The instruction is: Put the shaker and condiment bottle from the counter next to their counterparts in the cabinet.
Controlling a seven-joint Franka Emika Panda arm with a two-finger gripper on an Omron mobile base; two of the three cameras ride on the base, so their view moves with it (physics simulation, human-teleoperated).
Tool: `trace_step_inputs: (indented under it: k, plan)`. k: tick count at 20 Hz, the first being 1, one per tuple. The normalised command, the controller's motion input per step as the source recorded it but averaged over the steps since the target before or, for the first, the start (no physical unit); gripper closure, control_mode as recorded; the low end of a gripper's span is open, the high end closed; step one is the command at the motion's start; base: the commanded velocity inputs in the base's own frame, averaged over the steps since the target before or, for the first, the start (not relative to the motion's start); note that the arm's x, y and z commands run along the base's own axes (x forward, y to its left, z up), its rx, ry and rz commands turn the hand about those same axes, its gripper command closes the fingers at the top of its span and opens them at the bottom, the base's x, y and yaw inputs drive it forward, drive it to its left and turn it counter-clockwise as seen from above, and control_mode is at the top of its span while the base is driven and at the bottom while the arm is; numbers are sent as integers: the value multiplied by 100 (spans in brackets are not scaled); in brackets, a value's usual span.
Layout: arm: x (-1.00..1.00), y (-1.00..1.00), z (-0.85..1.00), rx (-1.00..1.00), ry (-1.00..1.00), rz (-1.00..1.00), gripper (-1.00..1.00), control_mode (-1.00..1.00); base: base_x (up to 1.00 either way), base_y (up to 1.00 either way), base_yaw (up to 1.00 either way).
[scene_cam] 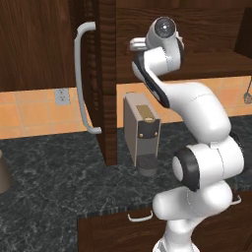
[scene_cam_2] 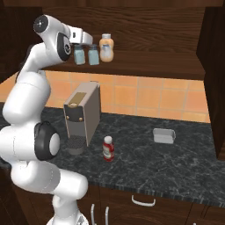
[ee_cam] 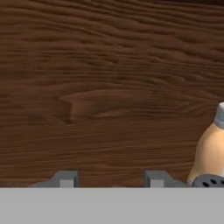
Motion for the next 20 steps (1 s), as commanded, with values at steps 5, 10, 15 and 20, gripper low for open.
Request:
trace_step_inputs:
  k: [5,10,15,20]
  plan:
    - [14,0,0,0,0,0,-100,-100,0,0,0]
    - [-5,0,0,0,0,0,-100,-100,0,0,0]
    - [-59,0,0,0,0,0,-100,-100,0,0,0]
    - [-82,0,0,0,-3,0,-100,-100,0,0,0]
